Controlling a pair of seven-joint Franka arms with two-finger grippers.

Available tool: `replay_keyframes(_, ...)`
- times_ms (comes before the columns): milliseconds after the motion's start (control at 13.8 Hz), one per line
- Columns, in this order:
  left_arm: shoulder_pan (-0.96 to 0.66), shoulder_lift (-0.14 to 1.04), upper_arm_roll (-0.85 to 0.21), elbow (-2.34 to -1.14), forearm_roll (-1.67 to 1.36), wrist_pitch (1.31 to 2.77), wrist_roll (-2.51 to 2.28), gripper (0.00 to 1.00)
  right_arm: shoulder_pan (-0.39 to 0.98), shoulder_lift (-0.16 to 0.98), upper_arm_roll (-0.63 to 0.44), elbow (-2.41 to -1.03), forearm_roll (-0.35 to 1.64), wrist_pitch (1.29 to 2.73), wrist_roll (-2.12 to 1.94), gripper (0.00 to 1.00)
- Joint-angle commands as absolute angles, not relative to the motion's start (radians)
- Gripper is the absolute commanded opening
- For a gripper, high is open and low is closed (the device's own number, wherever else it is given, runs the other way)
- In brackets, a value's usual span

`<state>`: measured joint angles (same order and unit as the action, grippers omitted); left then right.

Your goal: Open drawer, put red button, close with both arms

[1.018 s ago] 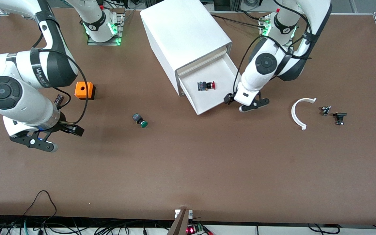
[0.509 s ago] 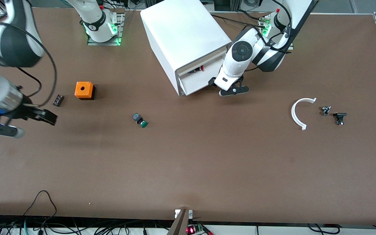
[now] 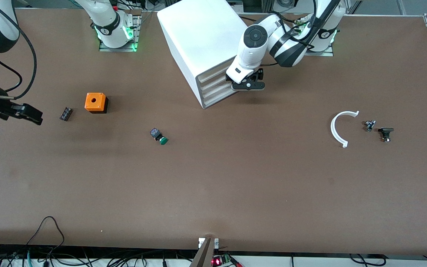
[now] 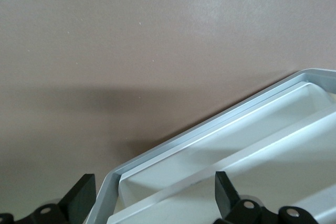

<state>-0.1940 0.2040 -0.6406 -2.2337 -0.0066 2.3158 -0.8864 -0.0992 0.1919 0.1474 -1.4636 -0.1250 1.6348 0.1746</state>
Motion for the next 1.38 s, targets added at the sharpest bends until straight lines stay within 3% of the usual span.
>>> replay_keyframes(0,-0.166,0.144,-0.660,-2.253,0.005,2.302,-0.881,1.00,-0.104,0.141,0.144,-1.502,-0.077,1.574,0.154,1.00)
replay_keyframes(145,-0.102,0.127,-0.632,-2.229,0.012,2.313,-0.881,1.00,-0.104,0.138,0.143,-1.502,-0.069,1.566,0.150,1.00)
replay_keyframes(436,-0.078,0.104,-0.444,-2.166,0.017,2.323,-0.865,1.00,-0.104,0.085,0.080,-1.590,-0.068,1.586,0.049,1.00)
replay_keyframes(655,-0.074,0.025,-0.304,-2.151,0.015,2.278,-0.550,1.00,-0.104,0.011,0.077,-1.684,-0.069,1.623,0.046,1.00)
replay_keyframes(800,-0.074,-0.004,-0.218,-2.071,0.014,2.165,-0.363,1.00,-0.104,-0.026,0.040,-1.744,-0.068,1.637,0.029,1.00)
replay_keyframes(1091,-0.074,-0.025,-0.111,-1.815,0.015,1.797,-0.139,1.00,-0.104,-0.038,0.011,-1.763,-0.002,1.638,-0.020,1.00)
replay_keyframes(1309,-0.074,-0.023,-0.031,-1.691,0.015,1.656,-0.013,1.00,-0.103,-0.047,0.011,-1.773,-0.003,1.641,-0.021,1.00)
